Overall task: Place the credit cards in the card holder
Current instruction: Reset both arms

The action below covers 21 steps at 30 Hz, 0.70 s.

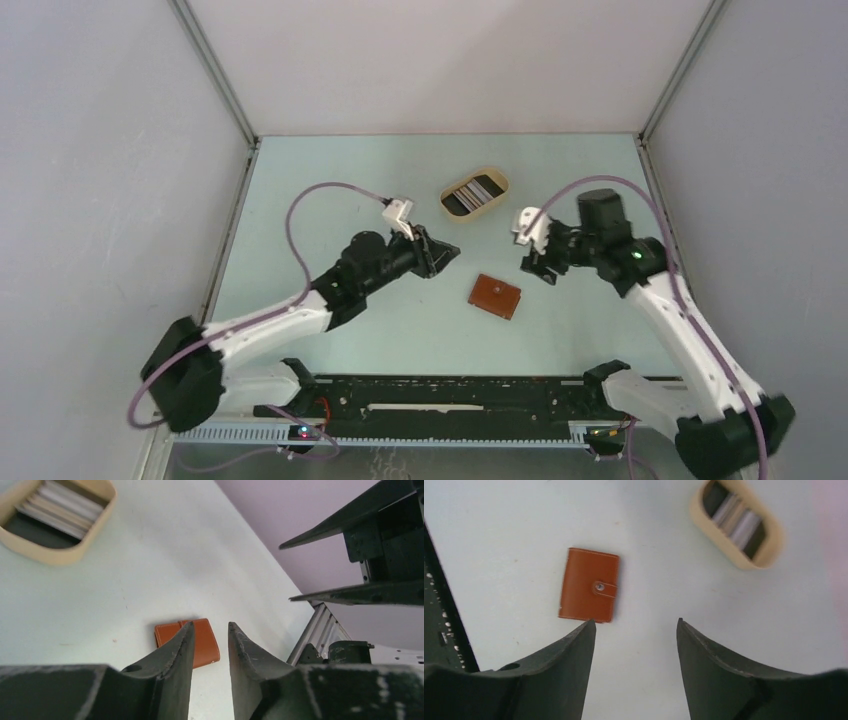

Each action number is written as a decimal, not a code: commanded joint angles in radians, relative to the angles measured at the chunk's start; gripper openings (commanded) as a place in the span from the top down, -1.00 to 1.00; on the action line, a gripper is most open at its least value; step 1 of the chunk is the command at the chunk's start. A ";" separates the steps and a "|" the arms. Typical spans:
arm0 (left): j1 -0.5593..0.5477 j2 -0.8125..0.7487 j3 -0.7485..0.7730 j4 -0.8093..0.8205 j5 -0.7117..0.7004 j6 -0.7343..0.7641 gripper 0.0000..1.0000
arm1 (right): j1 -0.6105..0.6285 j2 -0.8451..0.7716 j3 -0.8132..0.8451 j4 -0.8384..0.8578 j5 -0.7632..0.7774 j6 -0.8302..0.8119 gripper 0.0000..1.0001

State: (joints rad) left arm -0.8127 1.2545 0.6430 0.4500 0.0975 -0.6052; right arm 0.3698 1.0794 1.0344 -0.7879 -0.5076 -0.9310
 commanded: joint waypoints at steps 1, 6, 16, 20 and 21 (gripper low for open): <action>-0.008 -0.227 0.017 -0.241 -0.104 0.185 0.19 | -0.119 -0.185 0.002 0.049 -0.092 0.161 -0.49; -0.005 -0.490 0.019 -0.379 -0.173 0.224 -0.49 | -0.197 -0.250 0.039 0.062 -0.094 0.383 -0.99; -0.003 -0.717 0.076 -0.612 -0.158 0.161 -1.00 | -0.287 -0.310 0.161 0.122 -0.114 0.837 -0.99; -0.003 -0.771 0.073 -0.627 -0.106 0.126 -1.00 | -0.289 -0.329 0.210 0.088 -0.145 0.849 -0.99; -0.003 -0.782 0.073 -0.636 -0.105 0.122 -1.00 | -0.291 -0.334 0.214 0.085 -0.159 0.853 -0.99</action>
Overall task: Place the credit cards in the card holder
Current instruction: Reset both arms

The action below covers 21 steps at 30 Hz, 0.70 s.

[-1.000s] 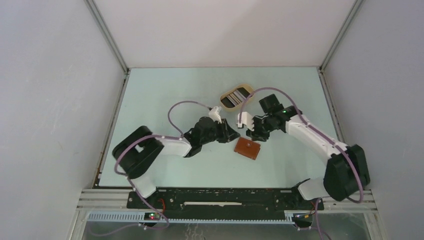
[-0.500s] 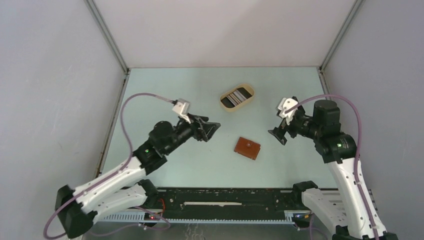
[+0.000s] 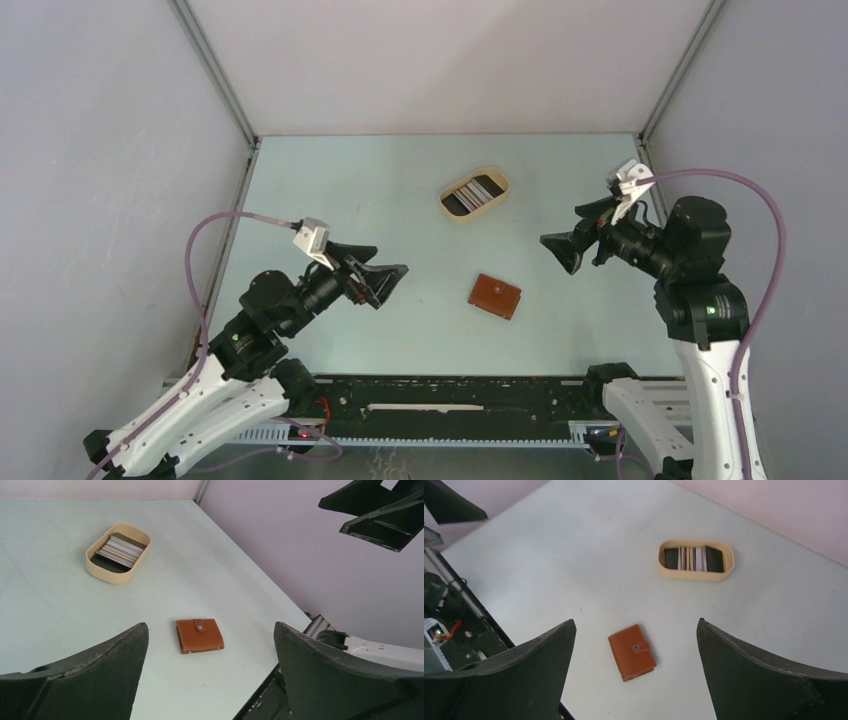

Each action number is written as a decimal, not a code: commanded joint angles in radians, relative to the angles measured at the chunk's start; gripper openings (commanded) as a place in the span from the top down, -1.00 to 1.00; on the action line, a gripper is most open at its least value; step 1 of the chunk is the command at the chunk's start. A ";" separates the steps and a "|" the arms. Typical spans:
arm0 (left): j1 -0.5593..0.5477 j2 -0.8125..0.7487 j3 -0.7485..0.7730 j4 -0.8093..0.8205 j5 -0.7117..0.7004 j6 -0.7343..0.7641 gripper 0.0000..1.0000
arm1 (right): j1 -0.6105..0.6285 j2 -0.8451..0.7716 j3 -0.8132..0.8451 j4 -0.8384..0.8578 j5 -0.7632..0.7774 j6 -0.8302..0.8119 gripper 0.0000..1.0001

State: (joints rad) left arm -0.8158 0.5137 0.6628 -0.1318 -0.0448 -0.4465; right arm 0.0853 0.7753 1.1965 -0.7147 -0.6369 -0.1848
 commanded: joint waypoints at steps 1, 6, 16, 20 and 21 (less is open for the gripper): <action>0.000 -0.051 0.054 -0.065 0.037 -0.041 -1.00 | -0.009 -0.035 0.053 0.011 -0.038 0.116 -0.99; 0.000 -0.074 0.088 -0.151 0.018 -0.036 -1.00 | -0.015 -0.058 0.054 0.014 -0.039 0.174 -0.99; 0.000 -0.120 0.120 -0.222 -0.045 -0.019 -1.00 | -0.023 -0.079 0.037 0.021 -0.027 0.213 -0.99; 0.001 -0.130 0.118 -0.222 -0.045 -0.018 -1.00 | -0.030 -0.082 0.024 0.028 -0.042 0.205 -0.99; 0.001 -0.132 0.118 -0.223 -0.044 -0.018 -1.00 | -0.032 -0.082 0.023 0.030 -0.045 0.204 -0.99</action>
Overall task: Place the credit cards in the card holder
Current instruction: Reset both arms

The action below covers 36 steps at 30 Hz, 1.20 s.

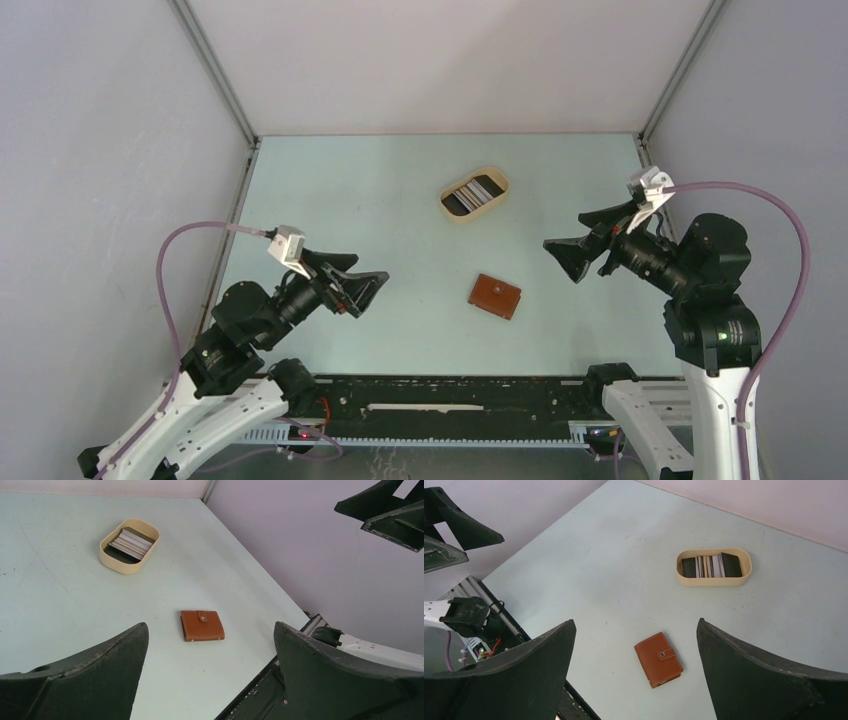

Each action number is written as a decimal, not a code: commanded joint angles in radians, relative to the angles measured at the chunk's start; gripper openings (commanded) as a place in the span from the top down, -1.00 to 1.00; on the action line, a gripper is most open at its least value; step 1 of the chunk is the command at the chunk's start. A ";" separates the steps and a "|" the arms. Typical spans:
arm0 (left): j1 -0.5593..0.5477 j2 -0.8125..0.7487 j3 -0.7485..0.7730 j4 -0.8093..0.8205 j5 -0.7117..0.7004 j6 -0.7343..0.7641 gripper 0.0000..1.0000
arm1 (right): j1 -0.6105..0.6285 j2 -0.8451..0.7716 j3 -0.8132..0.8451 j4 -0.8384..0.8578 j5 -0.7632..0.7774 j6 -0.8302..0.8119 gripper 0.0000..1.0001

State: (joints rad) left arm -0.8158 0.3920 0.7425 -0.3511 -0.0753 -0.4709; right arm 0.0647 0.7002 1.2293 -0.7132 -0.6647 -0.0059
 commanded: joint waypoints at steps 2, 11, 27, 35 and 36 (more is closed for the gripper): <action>0.001 -0.015 0.036 -0.003 -0.016 0.008 -1.00 | -0.014 -0.007 -0.010 0.031 -0.023 0.026 -0.99; 0.000 -0.035 0.016 0.009 -0.024 0.010 -1.00 | -0.025 -0.013 -0.023 0.039 -0.028 0.019 -0.99; 0.000 -0.047 -0.013 0.029 -0.031 0.016 -1.00 | -0.032 -0.013 -0.030 0.047 -0.037 0.023 -0.99; 0.000 -0.054 -0.021 0.034 -0.037 0.018 -1.00 | -0.036 -0.013 -0.033 0.050 -0.039 0.022 -0.99; 0.001 -0.054 -0.022 0.035 -0.036 0.018 -1.00 | -0.036 -0.013 -0.034 0.052 -0.039 0.022 -0.99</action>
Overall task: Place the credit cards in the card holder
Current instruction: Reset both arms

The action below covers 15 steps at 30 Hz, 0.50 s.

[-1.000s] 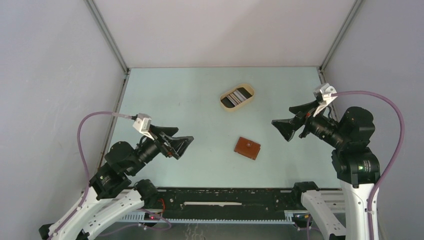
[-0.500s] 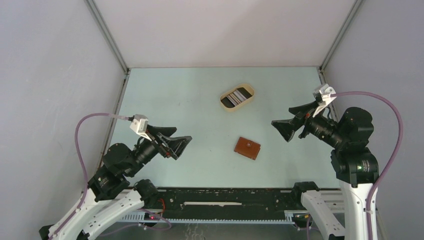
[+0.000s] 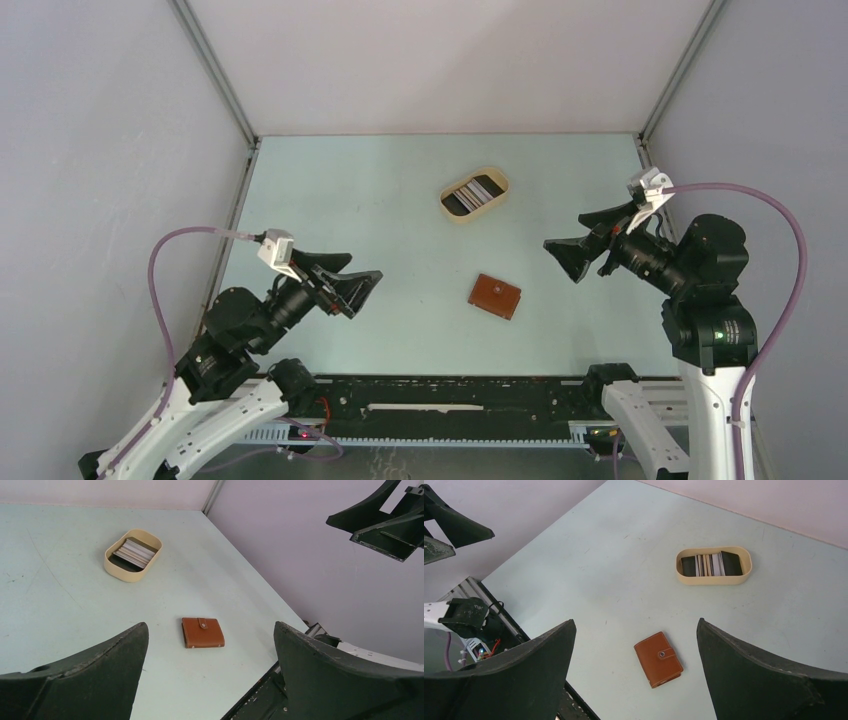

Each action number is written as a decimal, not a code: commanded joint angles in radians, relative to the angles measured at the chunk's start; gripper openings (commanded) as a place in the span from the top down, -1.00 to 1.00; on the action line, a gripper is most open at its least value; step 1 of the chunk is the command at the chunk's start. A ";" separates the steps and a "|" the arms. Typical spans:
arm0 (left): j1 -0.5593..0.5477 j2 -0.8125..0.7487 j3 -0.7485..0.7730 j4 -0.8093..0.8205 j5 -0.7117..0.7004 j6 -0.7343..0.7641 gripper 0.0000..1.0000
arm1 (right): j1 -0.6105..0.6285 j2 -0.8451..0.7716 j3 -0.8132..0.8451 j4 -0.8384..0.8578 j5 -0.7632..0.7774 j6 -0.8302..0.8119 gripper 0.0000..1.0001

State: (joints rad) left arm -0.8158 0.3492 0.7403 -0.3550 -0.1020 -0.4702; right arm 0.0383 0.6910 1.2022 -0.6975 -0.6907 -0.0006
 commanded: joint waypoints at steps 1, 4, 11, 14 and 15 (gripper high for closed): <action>0.000 -0.012 -0.023 0.044 -0.010 0.015 -0.99 | -0.012 -0.006 -0.006 0.036 -0.013 0.017 -0.99; 0.000 -0.011 -0.032 0.053 -0.007 0.016 -1.00 | -0.014 -0.012 -0.008 0.035 -0.013 0.016 -0.99; 0.000 -0.008 -0.046 0.068 -0.003 0.020 -1.00 | -0.020 -0.004 -0.011 0.036 -0.022 0.016 -0.99; 0.000 -0.010 -0.052 0.075 -0.005 0.023 -1.00 | -0.021 -0.003 -0.011 0.036 -0.023 0.015 -0.99; 0.000 -0.010 -0.055 0.078 -0.005 0.023 -1.00 | -0.023 -0.003 -0.011 0.036 -0.023 0.016 -0.99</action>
State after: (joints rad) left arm -0.8158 0.3435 0.7063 -0.3187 -0.1020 -0.4694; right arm 0.0257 0.6884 1.1923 -0.6910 -0.6979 -0.0006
